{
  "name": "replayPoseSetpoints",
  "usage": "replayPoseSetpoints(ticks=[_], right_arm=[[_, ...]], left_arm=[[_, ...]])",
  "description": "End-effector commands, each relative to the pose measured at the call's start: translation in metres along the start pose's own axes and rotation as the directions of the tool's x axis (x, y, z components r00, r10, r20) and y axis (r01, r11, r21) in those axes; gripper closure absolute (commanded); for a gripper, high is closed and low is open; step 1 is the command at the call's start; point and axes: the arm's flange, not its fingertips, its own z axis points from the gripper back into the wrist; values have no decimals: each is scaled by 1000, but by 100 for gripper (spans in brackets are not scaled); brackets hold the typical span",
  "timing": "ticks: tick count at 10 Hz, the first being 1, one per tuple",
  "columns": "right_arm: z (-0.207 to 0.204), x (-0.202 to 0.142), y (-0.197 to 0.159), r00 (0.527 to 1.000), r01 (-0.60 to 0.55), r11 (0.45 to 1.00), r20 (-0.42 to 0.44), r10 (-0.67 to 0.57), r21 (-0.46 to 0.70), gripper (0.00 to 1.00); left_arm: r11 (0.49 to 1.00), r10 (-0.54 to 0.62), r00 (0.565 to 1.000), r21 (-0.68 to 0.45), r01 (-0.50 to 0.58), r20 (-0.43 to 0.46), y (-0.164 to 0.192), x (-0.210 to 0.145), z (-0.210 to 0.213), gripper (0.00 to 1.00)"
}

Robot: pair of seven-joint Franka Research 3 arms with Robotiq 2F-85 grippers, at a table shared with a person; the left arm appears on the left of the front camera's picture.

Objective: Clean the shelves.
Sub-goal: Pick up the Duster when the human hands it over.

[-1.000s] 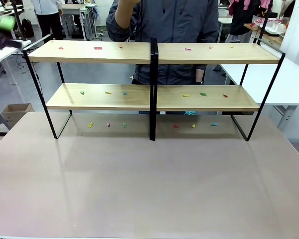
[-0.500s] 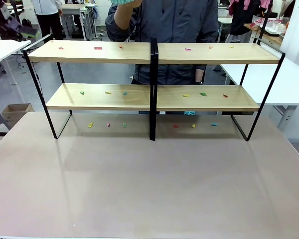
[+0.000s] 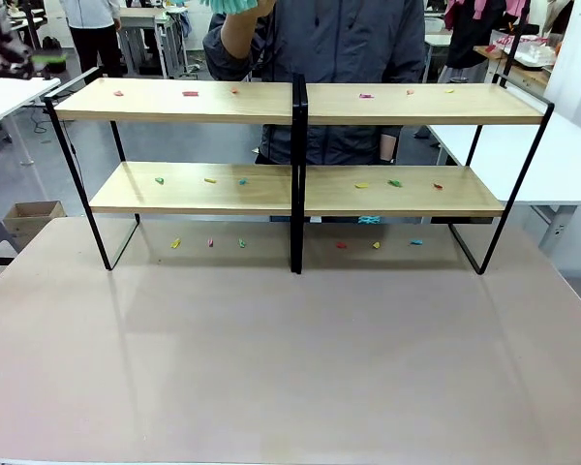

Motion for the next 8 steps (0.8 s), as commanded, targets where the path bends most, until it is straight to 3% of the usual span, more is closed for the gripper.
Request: replayPoseSetpoints(ticks=[1, 4, 8], right_arm=[[0, 0, 0, 1000, 1, 1000, 0, -1, -1, 0], [0, 0, 0, 1000, 1, 1000, 0, -1, -1, 0], [0, 0, 0, 1000, 1, 1000, 0, -1, -1, 0]], left_arm=[[999, 36, 997, 22, -38, 73, -29, 23, -50, 0], [995, 68, 997, 66, -69, 18, -40, 65, -117, 0], [994, 104, 994, 51, -102, -37, -28, 72, -158, 0]])
